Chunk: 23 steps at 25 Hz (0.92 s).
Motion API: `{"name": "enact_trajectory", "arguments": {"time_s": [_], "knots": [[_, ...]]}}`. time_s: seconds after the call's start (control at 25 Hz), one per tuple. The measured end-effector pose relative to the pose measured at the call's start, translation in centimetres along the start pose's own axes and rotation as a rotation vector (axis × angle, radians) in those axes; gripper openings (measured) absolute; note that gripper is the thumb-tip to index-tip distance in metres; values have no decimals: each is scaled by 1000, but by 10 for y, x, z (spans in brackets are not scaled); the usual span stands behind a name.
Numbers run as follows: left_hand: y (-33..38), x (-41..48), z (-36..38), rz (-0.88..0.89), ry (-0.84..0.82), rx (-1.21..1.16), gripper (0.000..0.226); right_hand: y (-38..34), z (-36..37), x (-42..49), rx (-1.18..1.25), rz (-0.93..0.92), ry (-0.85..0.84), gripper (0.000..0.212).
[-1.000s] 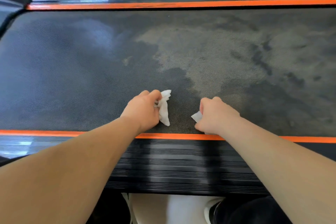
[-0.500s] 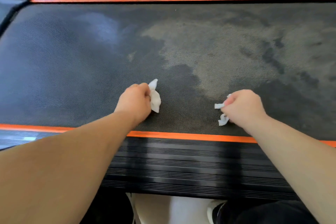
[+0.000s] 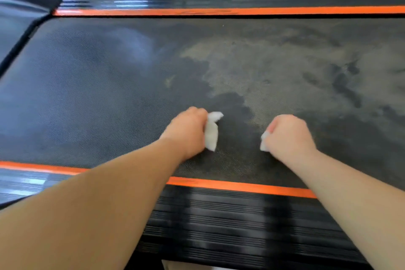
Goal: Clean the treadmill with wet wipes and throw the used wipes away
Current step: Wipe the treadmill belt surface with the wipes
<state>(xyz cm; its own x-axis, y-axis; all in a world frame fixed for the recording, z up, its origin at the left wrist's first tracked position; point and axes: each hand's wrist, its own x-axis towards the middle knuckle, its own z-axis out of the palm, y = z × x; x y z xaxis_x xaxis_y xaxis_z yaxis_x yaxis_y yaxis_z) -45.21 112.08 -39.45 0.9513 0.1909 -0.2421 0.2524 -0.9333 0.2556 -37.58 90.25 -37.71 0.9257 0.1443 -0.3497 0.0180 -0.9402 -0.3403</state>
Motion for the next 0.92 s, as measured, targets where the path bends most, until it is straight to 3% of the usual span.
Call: {"name": "enact_trajectory", "arguments": {"time_s": [0.08, 0.12, 0.2, 0.28, 0.36, 0.44, 0.56, 0.64, 0.72, 0.84, 0.92], "knots": [[-18, 16, -5, -407, 153, -103, 26, 0, -8, 22, 54, 108, 72, 17], [-20, 20, -2, -530, 202, -138, 28, -5, -7, 31, 60, 119, 68, 23], [-8, 30, 4, -441, 191, -119, 24, -26, 0, 44, 74, 11, 19, 19], [4, 42, 10, -102, 104, -72, 20, -62, 13, 55, 133, -201, -77, 4], [-9, 69, -2, 119, 42, -10, 19, -94, 24, 65, 102, -420, -183, 11], [-52, 96, -18, 21, 103, 95, 19, -110, 26, 89, 47, -462, -140, 6], [-126, 114, -36, -397, 237, 109, 28, -104, 13, 135, -7, -303, 95, 21], [-133, 118, -34, -458, 286, 151, 29, -105, 6, 155, 32, -231, 109, 26], [-107, 119, -30, -283, 246, 192, 31, -115, 4, 158, 15, -260, 43, 27], [-87, 100, -20, 303, 111, 142, 31, -138, 10, 141, 44, -426, -135, 15], [-109, 102, -24, 520, 48, 165, 37, -146, 21, 134, 69, -526, -194, 10]]}}
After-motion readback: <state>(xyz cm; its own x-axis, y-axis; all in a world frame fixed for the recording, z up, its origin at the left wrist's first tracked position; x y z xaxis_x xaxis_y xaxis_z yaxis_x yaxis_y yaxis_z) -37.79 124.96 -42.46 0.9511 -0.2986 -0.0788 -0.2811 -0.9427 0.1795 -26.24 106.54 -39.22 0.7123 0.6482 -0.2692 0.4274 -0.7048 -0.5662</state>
